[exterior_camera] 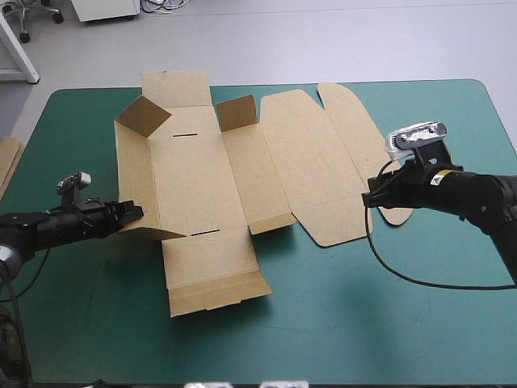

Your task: Fold the box

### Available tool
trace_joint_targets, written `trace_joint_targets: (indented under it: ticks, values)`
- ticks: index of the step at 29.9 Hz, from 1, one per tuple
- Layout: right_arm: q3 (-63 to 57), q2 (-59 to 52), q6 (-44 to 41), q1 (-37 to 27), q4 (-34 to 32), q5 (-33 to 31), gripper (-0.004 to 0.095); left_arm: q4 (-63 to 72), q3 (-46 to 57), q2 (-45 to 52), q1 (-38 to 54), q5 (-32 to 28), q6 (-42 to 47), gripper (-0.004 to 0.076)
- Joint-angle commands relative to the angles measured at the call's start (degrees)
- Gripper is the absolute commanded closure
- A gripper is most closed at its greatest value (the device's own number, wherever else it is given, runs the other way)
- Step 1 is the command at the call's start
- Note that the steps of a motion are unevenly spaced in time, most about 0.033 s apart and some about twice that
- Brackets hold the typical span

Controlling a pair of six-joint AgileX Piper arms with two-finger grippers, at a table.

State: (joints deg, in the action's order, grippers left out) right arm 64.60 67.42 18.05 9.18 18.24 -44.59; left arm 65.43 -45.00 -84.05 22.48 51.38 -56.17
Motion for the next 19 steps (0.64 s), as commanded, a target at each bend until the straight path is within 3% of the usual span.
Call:
trace_joint_targets:
  ticks: [1,6,11,19]
  values:
    - [2.0,-1.0,0.5,-0.4,1.0,3.3,0.0424,-1.8,-5.7,1.3,-0.3,3.9,1.0,0.0734]
    - [2.0,-1.0,0.5,-0.4,1.0,3.4,0.0424,-5.0,-14.7,0.8,-0.3,8.1,1.7,0.0734]
    - [2.0,-1.0,0.8,-0.4,1.0,3.4,0.0424,-6.2,-26.1,-3.5,-0.3,21.4,1.9,0.0734]
    - [2.0,-1.0,0.8,-0.4,0.8,3.7,0.0424,-10.9,-37.0,-6.7,-4.8,21.8,3.8,0.0734]
